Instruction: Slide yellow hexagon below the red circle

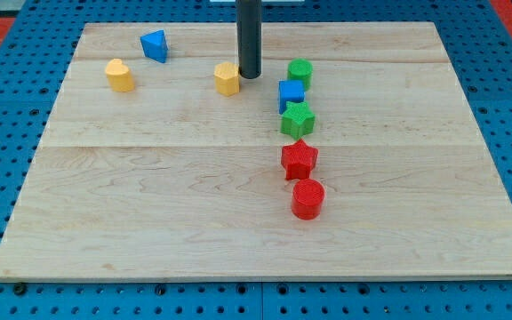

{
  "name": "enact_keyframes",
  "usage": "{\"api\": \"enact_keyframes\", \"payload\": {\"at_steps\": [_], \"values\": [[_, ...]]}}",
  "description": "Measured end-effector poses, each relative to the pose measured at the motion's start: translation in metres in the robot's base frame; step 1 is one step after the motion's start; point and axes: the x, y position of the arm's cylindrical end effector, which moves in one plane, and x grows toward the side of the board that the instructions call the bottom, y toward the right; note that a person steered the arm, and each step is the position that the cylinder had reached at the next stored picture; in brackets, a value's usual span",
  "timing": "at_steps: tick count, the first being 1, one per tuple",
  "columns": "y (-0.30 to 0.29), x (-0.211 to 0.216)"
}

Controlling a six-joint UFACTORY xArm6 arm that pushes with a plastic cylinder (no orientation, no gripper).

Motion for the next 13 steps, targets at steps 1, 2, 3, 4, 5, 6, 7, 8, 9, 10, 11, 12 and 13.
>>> {"api": "enact_keyframes", "payload": {"at_steps": [1,2,3,4,5,6,7,8,9,10,11,12,13], "values": [[-0.004,-0.022],[-0.016,-0.019],[-0.027,0.022],[-0.04,0.026],[-0.046,0.028],[-0.056,0.061],[-0.08,0.07],[-0.098,0.104],[-0.066,0.155],[-0.061,0.166],[-0.036,0.167],[-0.004,0.174],[0.003,0.168]]}}
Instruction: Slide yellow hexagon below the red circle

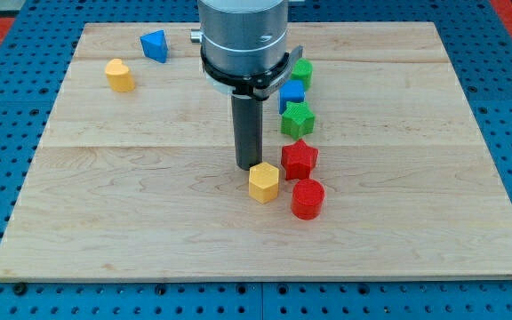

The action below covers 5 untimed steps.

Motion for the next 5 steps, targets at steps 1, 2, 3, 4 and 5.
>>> {"api": "enact_keyframes", "payload": {"at_steps": [1,2,3,4,5], "values": [[0.011,0.031],[0.016,0.066],[0.01,0.069],[-0.004,0.095],[0.011,0.106]]}}
